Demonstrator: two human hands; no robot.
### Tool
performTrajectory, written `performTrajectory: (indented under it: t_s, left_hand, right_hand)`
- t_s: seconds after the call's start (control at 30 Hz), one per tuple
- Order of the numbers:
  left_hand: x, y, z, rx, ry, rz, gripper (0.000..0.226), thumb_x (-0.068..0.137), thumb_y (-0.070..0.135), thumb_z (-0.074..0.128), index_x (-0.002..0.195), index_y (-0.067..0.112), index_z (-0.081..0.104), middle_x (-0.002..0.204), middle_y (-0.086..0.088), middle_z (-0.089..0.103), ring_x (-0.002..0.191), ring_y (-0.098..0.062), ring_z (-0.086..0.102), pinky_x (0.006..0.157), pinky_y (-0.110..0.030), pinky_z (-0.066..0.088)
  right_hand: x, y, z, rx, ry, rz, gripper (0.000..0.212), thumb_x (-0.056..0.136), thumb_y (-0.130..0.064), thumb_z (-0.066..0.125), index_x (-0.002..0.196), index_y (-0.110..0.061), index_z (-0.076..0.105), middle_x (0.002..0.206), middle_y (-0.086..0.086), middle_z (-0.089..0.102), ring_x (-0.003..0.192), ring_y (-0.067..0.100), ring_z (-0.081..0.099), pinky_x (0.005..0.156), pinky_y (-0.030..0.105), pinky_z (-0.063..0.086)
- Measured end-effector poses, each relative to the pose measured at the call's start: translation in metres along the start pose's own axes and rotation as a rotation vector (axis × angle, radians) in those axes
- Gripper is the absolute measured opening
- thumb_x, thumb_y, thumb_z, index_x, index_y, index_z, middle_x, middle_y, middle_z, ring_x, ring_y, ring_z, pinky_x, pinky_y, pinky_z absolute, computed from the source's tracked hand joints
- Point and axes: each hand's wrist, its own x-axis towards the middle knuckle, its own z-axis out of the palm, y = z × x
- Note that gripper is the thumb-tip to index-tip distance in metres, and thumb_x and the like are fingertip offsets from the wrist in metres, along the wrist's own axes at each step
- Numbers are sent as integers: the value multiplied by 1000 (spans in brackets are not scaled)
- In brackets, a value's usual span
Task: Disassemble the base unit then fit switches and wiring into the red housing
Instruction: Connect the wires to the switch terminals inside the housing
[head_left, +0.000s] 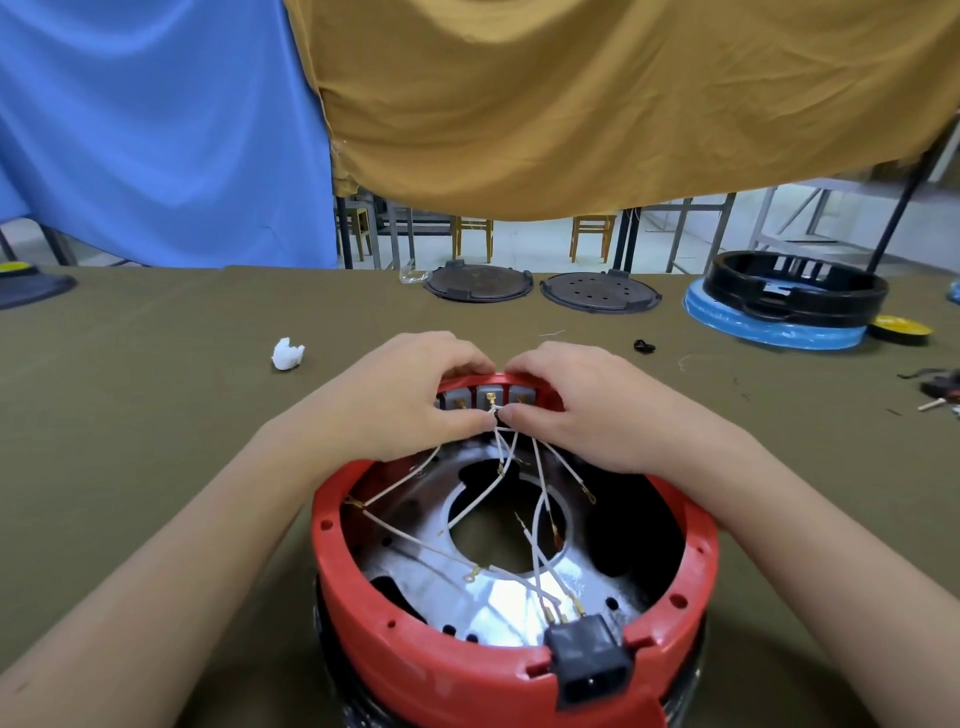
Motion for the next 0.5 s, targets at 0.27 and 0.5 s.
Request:
performTrajectory:
  t_s: [0.27, 0.5]
  left_hand:
    - [2, 0, 1, -53, 4, -20, 42, 86, 39, 73, 124, 24, 65, 109, 5, 63, 103, -13, 60, 94, -40, 48]
    - [-1, -2, -1, -110, 2, -39, 39, 84, 41, 74, 119, 26, 67, 107, 13, 69, 100, -6, 64, 93, -36, 51]
  right_hand:
    - [4, 2, 2, -21, 20, -24, 28, 96, -45, 50, 105, -21, 60, 93, -3, 55, 88, 17, 54, 74, 32, 39]
    - [3, 3, 3, 32, -4, -69, 36, 97, -48, 50, 126, -28, 56, 109, -4, 62, 99, 19, 57, 85, 38, 46]
